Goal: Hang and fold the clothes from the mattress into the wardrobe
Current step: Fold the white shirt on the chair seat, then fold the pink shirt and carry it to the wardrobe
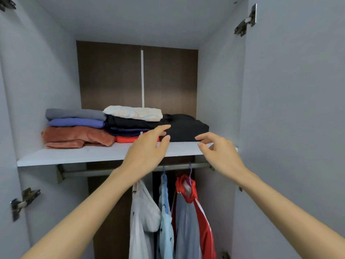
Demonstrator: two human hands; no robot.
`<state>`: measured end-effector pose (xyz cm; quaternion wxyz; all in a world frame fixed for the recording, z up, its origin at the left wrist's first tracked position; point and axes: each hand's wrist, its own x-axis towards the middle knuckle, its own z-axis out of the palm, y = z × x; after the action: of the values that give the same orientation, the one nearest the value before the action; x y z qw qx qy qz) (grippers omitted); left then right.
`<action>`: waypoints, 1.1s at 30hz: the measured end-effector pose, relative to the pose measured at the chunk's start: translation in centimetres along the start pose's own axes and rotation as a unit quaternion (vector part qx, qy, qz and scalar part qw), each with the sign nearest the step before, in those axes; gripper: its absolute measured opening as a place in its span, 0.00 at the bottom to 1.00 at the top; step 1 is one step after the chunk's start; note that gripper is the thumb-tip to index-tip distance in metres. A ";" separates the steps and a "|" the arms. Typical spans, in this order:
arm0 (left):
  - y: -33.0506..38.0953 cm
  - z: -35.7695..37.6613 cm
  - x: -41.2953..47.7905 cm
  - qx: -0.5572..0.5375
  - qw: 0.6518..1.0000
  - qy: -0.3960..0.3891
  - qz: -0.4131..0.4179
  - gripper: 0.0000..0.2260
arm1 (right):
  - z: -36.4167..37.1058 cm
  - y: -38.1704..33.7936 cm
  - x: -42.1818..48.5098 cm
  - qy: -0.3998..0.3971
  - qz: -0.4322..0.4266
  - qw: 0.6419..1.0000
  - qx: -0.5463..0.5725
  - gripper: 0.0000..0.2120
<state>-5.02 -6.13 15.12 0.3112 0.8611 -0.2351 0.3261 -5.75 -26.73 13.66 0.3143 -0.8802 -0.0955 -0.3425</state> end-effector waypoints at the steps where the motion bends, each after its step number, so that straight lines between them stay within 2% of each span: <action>1: 0.3 0.0 -0.9 -0.004 1.000 -0.010 0.005 0.18 | -0.3 -0.1 -1.2 0.002 0.008 1.000 0.002 0.10; 11: 4.6 0.0 -12.2 -0.094 0.986 -0.132 0.046 0.18 | -3.8 -2.4 -17.7 0.035 0.135 0.990 -0.036 0.09; 19: 11.7 3.9 -22.6 -0.157 0.946 -0.260 0.115 0.17 | -10.2 -3.9 -34.9 0.073 0.267 0.958 -0.080 0.09; 25: 19.9 7.7 -31.5 -0.212 0.885 -0.379 0.170 0.17 | -16.6 -4.7 -48.9 0.122 0.377 0.910 -0.126 0.10; 33: 33.3 12.3 -46.0 -0.252 0.777 -0.507 0.275 0.17 | -24.4 -6.4 -69.0 0.203 0.524 0.808 -0.176 0.09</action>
<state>-51.31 -28.49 -11.95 0.2497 0.6913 -0.6596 -0.1570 -72.99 -33.57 -15.14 0.2984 -0.7469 0.5084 -0.3076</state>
